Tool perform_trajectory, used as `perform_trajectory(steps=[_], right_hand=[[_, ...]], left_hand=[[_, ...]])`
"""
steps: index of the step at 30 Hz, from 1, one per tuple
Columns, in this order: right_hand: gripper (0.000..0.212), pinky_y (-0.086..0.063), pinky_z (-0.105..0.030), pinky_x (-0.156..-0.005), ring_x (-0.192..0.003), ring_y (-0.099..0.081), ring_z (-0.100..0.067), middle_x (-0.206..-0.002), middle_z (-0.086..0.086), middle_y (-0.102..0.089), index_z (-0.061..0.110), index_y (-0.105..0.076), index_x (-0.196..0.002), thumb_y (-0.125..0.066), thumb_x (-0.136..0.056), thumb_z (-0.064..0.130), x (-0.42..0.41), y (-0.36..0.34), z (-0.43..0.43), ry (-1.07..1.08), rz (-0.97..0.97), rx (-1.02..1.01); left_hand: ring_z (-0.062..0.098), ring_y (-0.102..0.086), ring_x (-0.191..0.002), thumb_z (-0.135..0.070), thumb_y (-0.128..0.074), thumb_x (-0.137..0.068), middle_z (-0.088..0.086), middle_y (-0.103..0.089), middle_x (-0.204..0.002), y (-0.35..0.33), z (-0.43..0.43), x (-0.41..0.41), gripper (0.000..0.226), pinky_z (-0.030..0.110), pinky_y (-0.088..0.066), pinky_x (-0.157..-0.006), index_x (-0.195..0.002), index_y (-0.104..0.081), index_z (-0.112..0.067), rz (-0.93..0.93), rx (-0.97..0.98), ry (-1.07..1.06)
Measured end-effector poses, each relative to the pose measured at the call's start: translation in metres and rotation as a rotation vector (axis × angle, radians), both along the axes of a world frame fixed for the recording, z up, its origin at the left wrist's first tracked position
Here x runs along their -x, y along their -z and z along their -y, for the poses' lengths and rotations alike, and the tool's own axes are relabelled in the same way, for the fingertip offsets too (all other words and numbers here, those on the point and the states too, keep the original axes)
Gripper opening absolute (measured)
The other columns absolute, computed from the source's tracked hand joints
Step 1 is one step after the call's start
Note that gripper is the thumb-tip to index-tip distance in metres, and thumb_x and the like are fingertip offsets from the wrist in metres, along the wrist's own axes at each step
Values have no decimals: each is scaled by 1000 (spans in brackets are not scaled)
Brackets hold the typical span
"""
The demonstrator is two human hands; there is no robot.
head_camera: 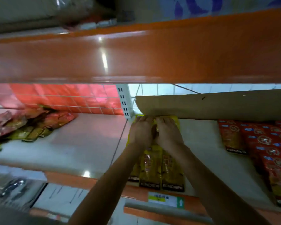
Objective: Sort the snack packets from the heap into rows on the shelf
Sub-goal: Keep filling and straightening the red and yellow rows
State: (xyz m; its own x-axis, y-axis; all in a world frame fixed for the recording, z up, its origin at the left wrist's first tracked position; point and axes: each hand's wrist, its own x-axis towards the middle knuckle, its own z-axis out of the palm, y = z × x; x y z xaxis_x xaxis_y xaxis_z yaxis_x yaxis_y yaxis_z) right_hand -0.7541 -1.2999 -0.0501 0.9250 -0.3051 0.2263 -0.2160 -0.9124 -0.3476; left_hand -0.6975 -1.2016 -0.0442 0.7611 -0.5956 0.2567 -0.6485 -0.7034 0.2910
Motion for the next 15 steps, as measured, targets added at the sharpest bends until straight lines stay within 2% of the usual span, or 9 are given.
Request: perform_trajectory(steps=[3,8,12,15], right_hand=[[50,-29,-33,-104,-127,-37,-29,-136,-11,-46,10,-43,-134,-53,-86,15,-36,2,-54,-64,-20,16],[47,-35,-35,-100,-124,-41,-28,-133,-8,-49,10,-46,-132,-55,-86,11,-94,6,-141,-183,-37,-9],[48,-37,-34,-103,-127,-41,-26,-138,-7,-48,11,-44,-135,-59,-90,17,-135,12,-199,-217,-49,-28],[46,-38,-35,-100,-125,-42,-27,-138,-8,-47,10,-44,-134,-57,-90,19,-164,14,-231,-256,-66,-29]], left_hand=[[29,-48,-120,-30,-54,-88,5,-57,-131,5,-58,-33,41,36,-40,-95,-128,-56,-19,7,-1,-83],[23,-41,-132,-36,-49,-96,1,-48,-144,17,-145,-93,46,36,-37,-107,-140,-46,-20,18,14,-255],[26,-30,-140,-41,-45,-98,6,-31,-154,21,-205,-130,53,39,-33,-110,-145,-34,-18,-23,-45,-404],[30,-23,-142,-41,-46,-97,10,-22,-156,23,-244,-156,58,41,-30,-111,-146,-28,-16,-28,-86,-472]])
